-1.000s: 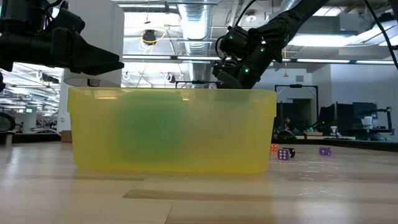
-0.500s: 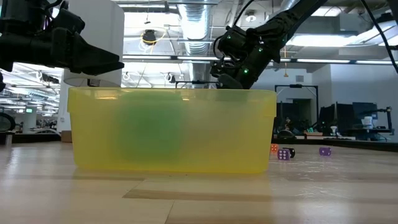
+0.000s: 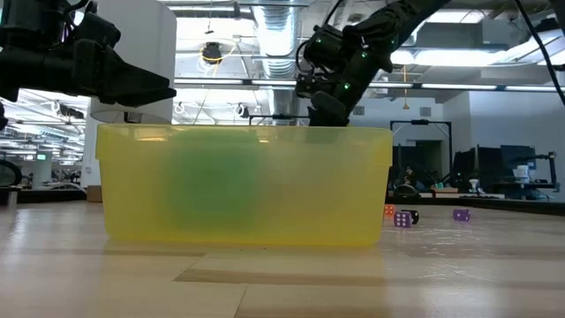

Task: Pick & Place Dice
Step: Put the violet die into the yellow bin

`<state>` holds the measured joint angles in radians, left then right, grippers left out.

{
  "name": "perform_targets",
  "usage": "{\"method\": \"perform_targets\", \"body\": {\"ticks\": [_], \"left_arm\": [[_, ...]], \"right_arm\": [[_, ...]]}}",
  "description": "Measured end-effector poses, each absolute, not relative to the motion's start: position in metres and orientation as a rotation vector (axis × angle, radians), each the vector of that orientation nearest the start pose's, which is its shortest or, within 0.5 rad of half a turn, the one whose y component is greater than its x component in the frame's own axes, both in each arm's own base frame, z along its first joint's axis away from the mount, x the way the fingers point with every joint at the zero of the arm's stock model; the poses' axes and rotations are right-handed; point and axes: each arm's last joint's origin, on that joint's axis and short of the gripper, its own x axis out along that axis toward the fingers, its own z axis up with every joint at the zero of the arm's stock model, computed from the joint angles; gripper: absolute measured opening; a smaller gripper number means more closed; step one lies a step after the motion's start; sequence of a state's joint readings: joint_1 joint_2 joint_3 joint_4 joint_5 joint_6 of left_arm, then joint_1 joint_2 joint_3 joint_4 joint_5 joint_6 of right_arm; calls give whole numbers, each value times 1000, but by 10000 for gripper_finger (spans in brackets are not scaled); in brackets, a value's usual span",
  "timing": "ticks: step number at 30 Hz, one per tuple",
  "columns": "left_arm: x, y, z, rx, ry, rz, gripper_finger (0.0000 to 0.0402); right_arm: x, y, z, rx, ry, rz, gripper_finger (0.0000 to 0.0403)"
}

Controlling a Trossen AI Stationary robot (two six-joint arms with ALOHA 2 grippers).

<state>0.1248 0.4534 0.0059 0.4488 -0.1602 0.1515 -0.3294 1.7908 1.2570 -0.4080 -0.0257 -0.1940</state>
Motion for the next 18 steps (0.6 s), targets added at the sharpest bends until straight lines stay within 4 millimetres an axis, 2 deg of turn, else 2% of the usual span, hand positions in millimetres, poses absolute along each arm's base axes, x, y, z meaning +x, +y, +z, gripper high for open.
{"method": "perform_targets", "body": {"ticks": [8, 18], "left_arm": [[124, 20, 167, 150, 20, 284, 392], [124, 20, 167, 150, 20, 285, 392]], "right_arm": [[362, -124, 242, -68, 959, -161, 382], [372, -111, 282, -156, 935, -96, 382]]}}
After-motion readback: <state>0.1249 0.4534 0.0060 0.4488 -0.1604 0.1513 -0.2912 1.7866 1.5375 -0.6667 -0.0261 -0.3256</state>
